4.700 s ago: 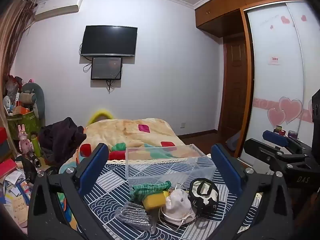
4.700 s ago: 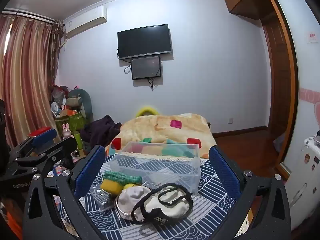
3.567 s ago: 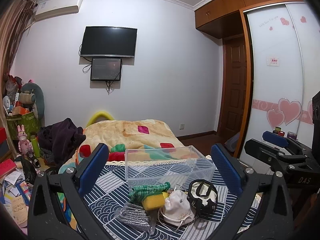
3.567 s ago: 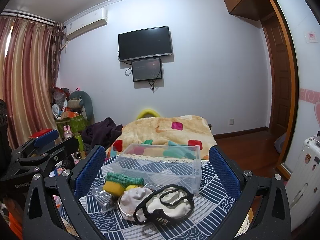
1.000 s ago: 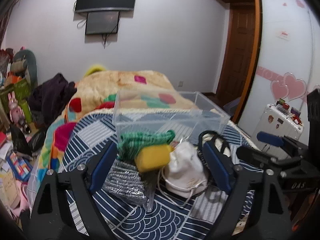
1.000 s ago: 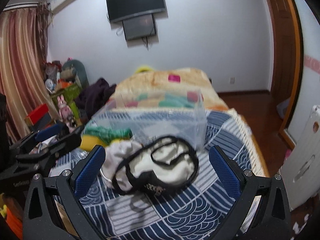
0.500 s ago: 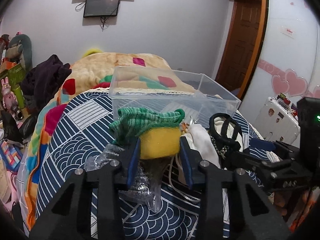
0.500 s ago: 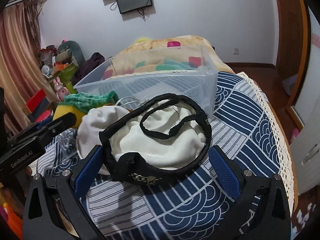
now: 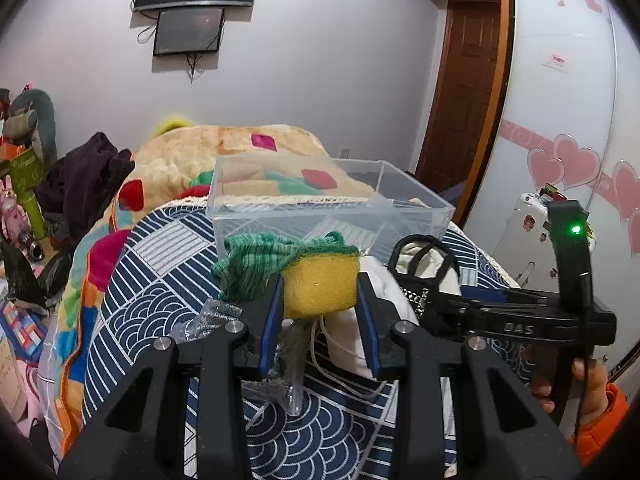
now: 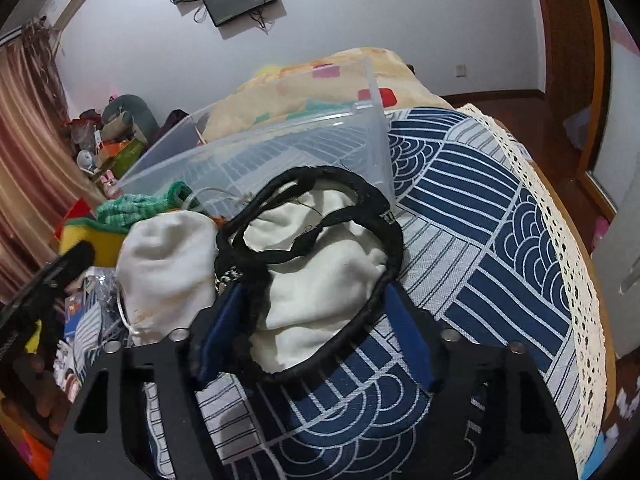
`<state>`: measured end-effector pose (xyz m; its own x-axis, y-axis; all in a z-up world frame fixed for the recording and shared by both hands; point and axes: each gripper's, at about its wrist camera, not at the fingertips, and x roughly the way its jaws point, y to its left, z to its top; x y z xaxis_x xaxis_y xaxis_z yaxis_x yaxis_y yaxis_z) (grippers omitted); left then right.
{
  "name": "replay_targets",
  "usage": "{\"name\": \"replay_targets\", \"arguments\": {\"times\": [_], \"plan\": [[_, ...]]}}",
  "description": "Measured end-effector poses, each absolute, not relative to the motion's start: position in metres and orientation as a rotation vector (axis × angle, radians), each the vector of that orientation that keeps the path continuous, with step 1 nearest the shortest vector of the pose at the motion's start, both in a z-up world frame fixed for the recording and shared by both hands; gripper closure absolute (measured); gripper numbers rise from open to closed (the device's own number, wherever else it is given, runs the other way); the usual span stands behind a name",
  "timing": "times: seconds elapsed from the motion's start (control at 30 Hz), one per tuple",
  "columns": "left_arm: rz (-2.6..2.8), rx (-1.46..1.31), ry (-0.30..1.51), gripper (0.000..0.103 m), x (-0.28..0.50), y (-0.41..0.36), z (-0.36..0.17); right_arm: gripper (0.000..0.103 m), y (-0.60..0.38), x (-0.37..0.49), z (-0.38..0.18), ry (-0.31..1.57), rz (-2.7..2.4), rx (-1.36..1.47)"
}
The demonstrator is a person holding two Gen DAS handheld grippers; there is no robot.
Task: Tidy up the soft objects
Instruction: 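Grasp the yellow sponge with the left tool while the right tool grasps the eye mask, then carry the sponge and eye mask over the clear plastic box with both tools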
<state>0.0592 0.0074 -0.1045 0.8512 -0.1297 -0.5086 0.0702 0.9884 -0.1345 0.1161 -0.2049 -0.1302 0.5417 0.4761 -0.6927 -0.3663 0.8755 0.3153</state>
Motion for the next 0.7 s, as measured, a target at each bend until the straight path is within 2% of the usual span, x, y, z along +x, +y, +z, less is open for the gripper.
{"name": "replay_targets", "arguments": {"times": [0.2, 0.23, 0.27, 0.7], "plan": [[-0.098, -0.109, 0.515, 0.068, 0.052, 0.008, -0.093, 0.074, -0.205, 0.112, -0.124, 0.845, 0.489, 0.123], [-0.097, -0.110, 0.512, 0.068, 0.051, 0.008, -0.092, 0.086, -0.205, 0.114, -0.123, 0.841, 0.482, 0.119], [-0.094, -0.112, 0.507, 0.068, 0.050, 0.009, -0.091, 0.091, -0.207, 0.112, -0.121, 0.836, 0.473, 0.112], [-0.046, -0.126, 0.420, 0.068, 0.043, 0.026, -0.060, 0.094, -0.204, 0.101, -0.076, 0.683, 0.490, 0.087]]}}
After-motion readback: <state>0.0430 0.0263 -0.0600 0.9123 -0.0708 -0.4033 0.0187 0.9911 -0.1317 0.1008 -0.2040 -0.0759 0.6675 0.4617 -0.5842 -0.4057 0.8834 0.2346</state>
